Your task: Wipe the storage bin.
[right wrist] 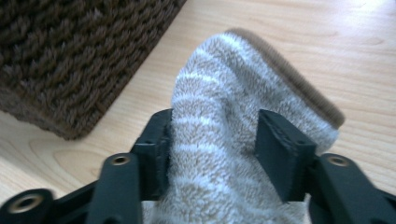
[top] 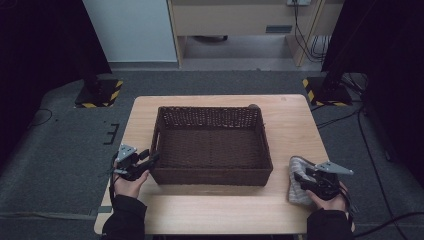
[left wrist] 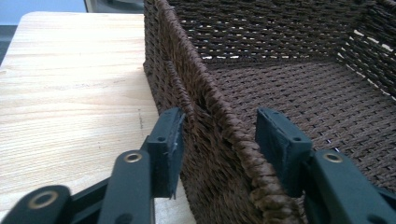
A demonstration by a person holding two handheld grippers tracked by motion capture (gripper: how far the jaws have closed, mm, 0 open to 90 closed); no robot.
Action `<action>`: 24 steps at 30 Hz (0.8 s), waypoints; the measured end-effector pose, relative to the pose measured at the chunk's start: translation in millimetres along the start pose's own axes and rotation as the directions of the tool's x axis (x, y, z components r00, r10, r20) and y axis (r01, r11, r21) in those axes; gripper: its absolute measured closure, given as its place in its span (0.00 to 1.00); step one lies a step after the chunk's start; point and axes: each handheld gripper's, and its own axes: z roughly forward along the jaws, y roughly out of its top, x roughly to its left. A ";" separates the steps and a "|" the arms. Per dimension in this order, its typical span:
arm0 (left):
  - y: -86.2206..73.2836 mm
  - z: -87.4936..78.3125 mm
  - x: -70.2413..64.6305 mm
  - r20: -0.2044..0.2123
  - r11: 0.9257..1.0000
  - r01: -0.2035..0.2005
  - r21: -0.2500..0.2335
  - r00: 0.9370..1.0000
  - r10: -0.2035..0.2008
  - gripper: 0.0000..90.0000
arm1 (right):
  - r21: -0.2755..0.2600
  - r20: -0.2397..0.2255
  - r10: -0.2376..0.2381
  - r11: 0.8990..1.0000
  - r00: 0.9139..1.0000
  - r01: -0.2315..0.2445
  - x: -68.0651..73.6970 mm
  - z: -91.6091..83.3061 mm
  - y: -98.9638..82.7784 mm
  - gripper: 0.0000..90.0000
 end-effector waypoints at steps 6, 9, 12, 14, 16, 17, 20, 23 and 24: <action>0.5 0.1 -0.4 0.010 1.000 -0.006 0.005 1.000 0.006 0.61 | -0.061 0.004 0.013 0.998 1.000 -0.013 3.0 -7.3 6.8 0.41; 0.6 0.1 -0.3 0.015 1.000 -0.006 0.008 1.000 0.006 0.63 | -0.088 -0.004 0.007 0.996 1.000 -0.008 5.6 -10.5 11.7 0.38; 0.6 0.3 -0.9 0.021 1.000 -0.001 0.007 1.000 0.001 0.66 | -0.115 -0.009 0.008 0.993 1.000 -0.009 8.3 -13.8 17.1 0.37; 0.8 0.4 -1.2 0.020 1.000 -0.002 0.007 1.000 0.002 0.67 | -0.137 -0.014 0.003 0.991 1.000 -0.005 10.1 -16.6 22.0 0.37; 0.9 0.5 -1.2 0.021 1.000 -0.002 0.007 1.000 0.002 0.69 | -0.160 -0.026 0.001 0.987 1.000 -0.005 12.0 -18.9 27.6 0.38; 1.0 0.6 -1.1 0.022 1.000 -0.002 0.007 1.000 0.002 0.70 | -0.169 -0.030 -0.001 0.986 1.000 -0.004 12.8 -19.5 30.7 0.39; 1.3 0.8 -1.3 0.021 1.000 -0.004 0.007 1.000 0.004 0.71 | -0.195 -0.040 -0.010 0.981 0.999 0.002 15.1 -19.7 41.8 0.42; 2.0 1.3 -1.0 0.019 1.000 -0.007 0.008 1.000 0.007 0.73 | -0.208 -0.051 -0.028 0.978 0.998 0.017 20.4 -18.5 51.3 0.46; 2.4 1.4 -0.9 0.017 1.000 -0.011 0.010 1.000 0.011 0.74 | -0.208 -0.058 -0.033 0.978 0.998 0.020 21.7 -17.9 53.0 0.47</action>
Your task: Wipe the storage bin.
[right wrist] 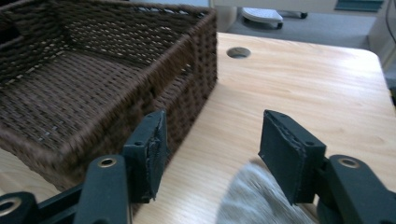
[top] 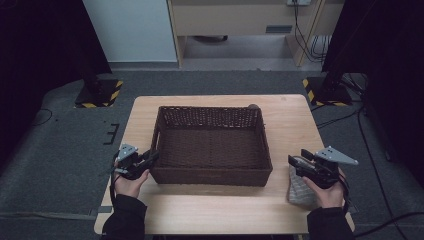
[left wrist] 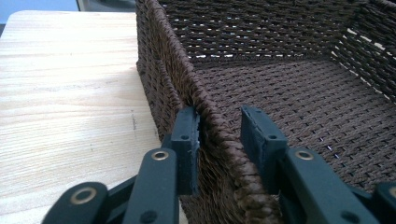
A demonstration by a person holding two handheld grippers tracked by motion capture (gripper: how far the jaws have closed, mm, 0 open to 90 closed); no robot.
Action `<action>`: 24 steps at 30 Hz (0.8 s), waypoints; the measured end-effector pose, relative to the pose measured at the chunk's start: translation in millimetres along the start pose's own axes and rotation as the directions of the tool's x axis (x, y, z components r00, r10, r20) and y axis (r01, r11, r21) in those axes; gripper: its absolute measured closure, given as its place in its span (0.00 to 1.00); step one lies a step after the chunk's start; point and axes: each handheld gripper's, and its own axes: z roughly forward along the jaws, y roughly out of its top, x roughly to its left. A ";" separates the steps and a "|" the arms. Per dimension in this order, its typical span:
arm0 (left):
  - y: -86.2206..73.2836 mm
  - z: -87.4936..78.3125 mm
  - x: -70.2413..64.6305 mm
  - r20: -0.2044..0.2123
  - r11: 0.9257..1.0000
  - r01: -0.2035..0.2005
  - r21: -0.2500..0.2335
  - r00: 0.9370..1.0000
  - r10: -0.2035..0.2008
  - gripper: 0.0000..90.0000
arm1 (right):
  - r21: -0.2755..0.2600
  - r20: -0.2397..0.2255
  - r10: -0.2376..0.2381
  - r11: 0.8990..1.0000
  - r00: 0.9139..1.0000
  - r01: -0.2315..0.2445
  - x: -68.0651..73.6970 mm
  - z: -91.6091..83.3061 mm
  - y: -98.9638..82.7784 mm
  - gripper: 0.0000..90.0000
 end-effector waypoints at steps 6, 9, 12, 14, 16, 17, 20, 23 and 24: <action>0.7 1.1 0.8 -0.003 1.000 -0.007 -0.007 1.000 0.007 0.76 | -0.012 -0.065 -0.019 1.000 0.998 0.018 12.5 13.9 16.8 0.50; 0.9 2.1 1.7 0.001 1.000 -0.001 -0.011 1.000 0.001 0.77 | -0.018 -0.101 -0.033 0.999 0.994 0.032 21.3 25.0 25.6 0.51; 1.3 2.9 3.2 0.005 1.000 0.003 -0.011 1.000 -0.003 0.77 | -0.012 -0.124 -0.044 0.999 0.991 0.043 30.1 39.0 31.5 0.51; 1.7 3.7 3.9 0.007 1.000 0.005 -0.013 1.000 -0.005 0.77 | -0.001 -0.136 -0.057 0.998 0.989 0.057 35.4 48.5 33.7 0.52; 2.0 4.3 4.3 0.007 1.000 0.006 -0.012 1.000 -0.006 0.78 | 0.014 -0.138 -0.063 0.998 0.988 0.066 37.8 57.9 34.0 0.52; 2.3 4.5 4.3 0.006 1.000 0.005 -0.011 1.000 -0.005 0.78 | 0.024 -0.136 -0.064 0.997 0.989 0.068 38.2 62.3 33.6 0.52; 2.9 5.3 4.3 0.004 1.000 0.002 -0.011 1.000 -0.002 0.78 | 0.048 -0.130 -0.061 0.997 0.990 0.068 38.8 72.4 30.9 0.52; 3.3 6.2 4.8 0.004 1.000 0.002 -0.014 1.000 -0.002 0.78 | 0.074 -0.122 -0.073 0.994 0.990 0.082 38.8 79.1 28.6 0.54; 3.4 6.6 4.7 0.005 1.000 0.005 -0.018 1.000 -0.005 0.78 | 0.082 -0.124 -0.075 0.993 0.989 0.085 38.7 80.9 28.0 0.55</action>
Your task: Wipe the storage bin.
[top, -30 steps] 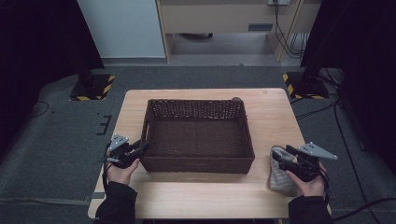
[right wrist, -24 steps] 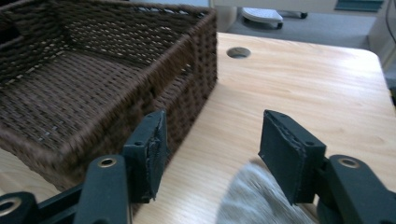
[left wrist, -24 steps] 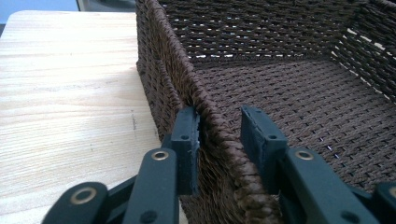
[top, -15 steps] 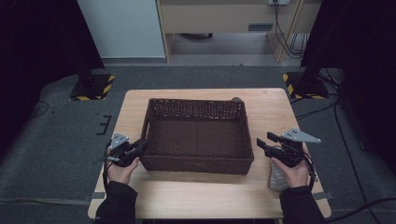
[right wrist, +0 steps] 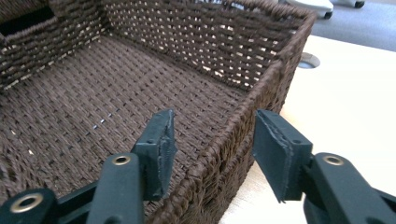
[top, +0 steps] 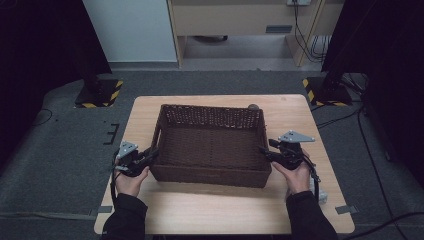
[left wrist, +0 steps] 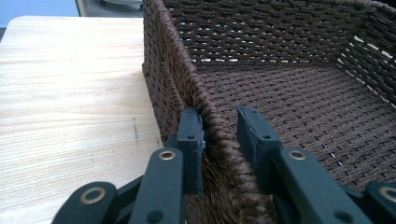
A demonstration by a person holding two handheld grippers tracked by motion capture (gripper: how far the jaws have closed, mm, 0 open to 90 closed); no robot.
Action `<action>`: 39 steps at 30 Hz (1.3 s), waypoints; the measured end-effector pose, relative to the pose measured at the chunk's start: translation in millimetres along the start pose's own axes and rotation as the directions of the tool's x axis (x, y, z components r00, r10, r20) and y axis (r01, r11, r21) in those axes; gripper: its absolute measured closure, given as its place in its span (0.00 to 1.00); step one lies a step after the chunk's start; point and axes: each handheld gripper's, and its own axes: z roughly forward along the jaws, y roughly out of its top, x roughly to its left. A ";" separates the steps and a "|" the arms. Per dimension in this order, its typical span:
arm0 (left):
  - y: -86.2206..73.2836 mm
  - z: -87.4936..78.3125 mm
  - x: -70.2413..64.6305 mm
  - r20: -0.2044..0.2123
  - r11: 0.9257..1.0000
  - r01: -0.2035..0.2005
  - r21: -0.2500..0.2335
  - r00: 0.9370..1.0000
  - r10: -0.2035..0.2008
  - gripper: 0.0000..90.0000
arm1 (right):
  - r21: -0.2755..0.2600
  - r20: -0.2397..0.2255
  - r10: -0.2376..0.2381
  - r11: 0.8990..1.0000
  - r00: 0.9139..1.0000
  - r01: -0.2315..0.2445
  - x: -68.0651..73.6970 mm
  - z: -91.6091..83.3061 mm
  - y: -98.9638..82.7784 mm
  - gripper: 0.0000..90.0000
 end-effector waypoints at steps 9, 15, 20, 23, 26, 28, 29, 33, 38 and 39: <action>2.0 -6.5 -2.5 -0.006 0.999 -0.024 -0.021 1.000 0.024 0.65 | 0.035 0.020 -0.004 0.999 1.000 0.004 4.3 1.8 -1.7 0.64; 0.7 -19.0 -6.0 -0.016 0.999 -0.031 -0.026 0.999 0.030 0.66 | 0.029 0.005 0.022 0.999 1.000 -0.022 9.6 -5.9 -7.1 0.62; -0.3 -18.4 -5.5 -0.021 1.000 -0.007 -0.020 1.000 0.006 0.73 | 0.039 0.008 0.036 0.999 0.999 -0.037 18.8 -15.9 -11.6 0.60; -0.4 -17.7 -3.5 -0.018 1.000 0.012 -0.022 1.000 -0.013 0.75 | 0.044 0.003 0.029 0.999 1.000 -0.029 19.3 -17.4 -11.2 0.59; 0.7 -15.2 -1.3 -0.025 1.000 0.008 -0.017 1.000 -0.009 0.81 | 0.022 -0.010 0.023 0.999 1.000 -0.023 16.0 -18.4 -8.2 0.56; 1.6 -14.1 -1.4 -0.038 1.000 -0.009 -0.013 0.999 0.008 0.82 | -0.008 -0.004 0.038 0.999 0.999 -0.038 12.6 -19.9 -5.0 0.54; 2.1 -13.4 -1.3 -0.042 1.000 -0.010 -0.014 0.999 0.010 0.83 | -0.017 0.000 0.041 0.999 0.999 -0.041 10.9 -19.8 -3.3 0.53; 3.3 -10.6 1.4 -0.050 1.000 -0.007 -0.019 0.999 0.006 0.84 | -0.015 0.023 0.027 1.000 0.999 -0.027 5.1 -12.0 -0.4 0.52; 5.5 -5.7 4.7 -0.065 1.000 -0.010 -0.025 0.998 0.008 0.86 | -0.004 0.013 0.047 0.999 0.999 -0.047 -1.0 0.6 -1.5 0.49; 5.5 -5.3 5.2 -0.065 1.000 -0.011 -0.026 0.998 0.009 0.86 | -0.001 0.007 0.051 0.999 0.999 -0.051 -0.7 2.5 -1.8 0.50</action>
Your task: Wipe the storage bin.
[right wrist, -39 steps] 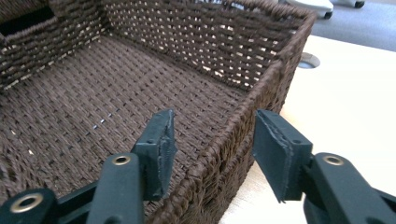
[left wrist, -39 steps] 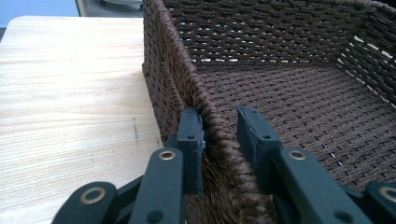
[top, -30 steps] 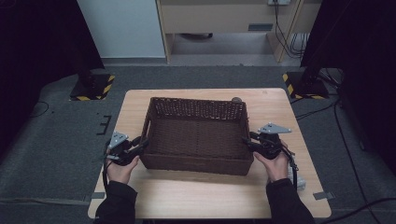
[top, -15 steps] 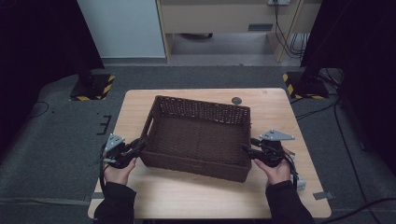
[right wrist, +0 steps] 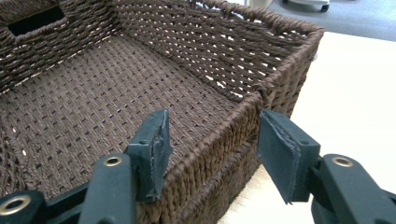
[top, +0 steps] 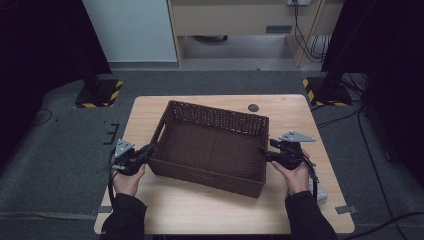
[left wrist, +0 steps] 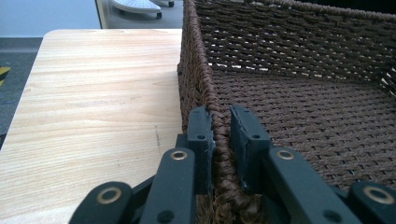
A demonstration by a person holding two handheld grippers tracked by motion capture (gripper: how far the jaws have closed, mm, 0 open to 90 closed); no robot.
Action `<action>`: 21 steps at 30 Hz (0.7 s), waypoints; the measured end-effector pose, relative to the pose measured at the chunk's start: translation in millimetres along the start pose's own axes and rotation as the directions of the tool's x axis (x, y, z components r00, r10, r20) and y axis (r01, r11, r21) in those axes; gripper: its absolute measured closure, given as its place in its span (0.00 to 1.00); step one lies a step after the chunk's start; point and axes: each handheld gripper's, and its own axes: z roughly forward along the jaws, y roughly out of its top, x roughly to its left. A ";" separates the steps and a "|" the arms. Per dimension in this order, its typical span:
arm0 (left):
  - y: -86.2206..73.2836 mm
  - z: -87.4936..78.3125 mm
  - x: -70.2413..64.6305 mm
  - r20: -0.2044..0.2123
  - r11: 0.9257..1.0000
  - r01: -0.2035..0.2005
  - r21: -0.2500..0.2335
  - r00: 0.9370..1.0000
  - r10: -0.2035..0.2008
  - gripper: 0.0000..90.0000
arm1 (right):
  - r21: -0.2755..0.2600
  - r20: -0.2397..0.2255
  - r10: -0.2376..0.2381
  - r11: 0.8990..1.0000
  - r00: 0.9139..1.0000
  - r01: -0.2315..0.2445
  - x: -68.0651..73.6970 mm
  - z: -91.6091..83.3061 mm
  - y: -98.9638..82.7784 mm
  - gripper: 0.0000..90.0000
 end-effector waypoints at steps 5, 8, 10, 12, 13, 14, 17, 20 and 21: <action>-0.4 -1.9 0.0 -0.001 1.000 0.001 -0.001 1.000 -0.001 0.82 | 0.005 -0.003 -0.004 1.000 1.000 0.004 2.9 -0.5 -1.0 0.57; -0.5 -5.9 0.8 0.005 1.000 0.000 -0.007 1.000 0.000 0.78 | 0.003 -0.003 0.001 1.000 1.000 -0.001 3.6 -1.6 -2.5 0.57; 0.0 -9.7 1.0 0.009 1.000 0.002 -0.012 1.000 -0.002 0.76 | 0.008 0.000 0.005 1.000 1.000 -0.005 5.5 -3.0 -2.9 0.57; 0.3 -12.2 1.5 0.005 1.000 0.000 -0.013 1.000 0.000 0.76 | 0.018 0.005 -0.001 1.000 1.000 0.001 7.9 -5.1 -3.1 0.57; 0.2 -12.7 1.8 0.003 1.000 0.001 -0.014 1.000 -0.001 0.75 | 0.020 0.010 -0.001 1.000 1.000 0.001 9.2 -6.2 -3.7 0.57; 0.1 -12.9 2.1 0.003 1.000 0.001 -0.014 1.000 -0.001 0.75 | 0.020 0.010 0.000 1.000 1.000 0.000 10.4 -7.5 -4.4 0.57; 0.3 -12.4 2.5 0.002 1.000 0.004 -0.014 1.000 -0.004 0.77 | 0.021 0.008 0.008 1.000 1.000 -0.009 14.8 -13.1 -7.9 0.56; 0.7 -10.8 3.4 0.004 1.000 0.011 -0.012 1.000 -0.011 0.81 | 0.023 0.012 0.015 1.000 1.000 -0.015 19.8 -17.7 -10.2 0.55; 0.8 -10.0 3.6 0.000 1.000 0.011 -0.011 1.000 -0.011 0.82 | 0.027 0.011 0.017 0.999 1.000 -0.017 20.5 -18.1 -9.8 0.55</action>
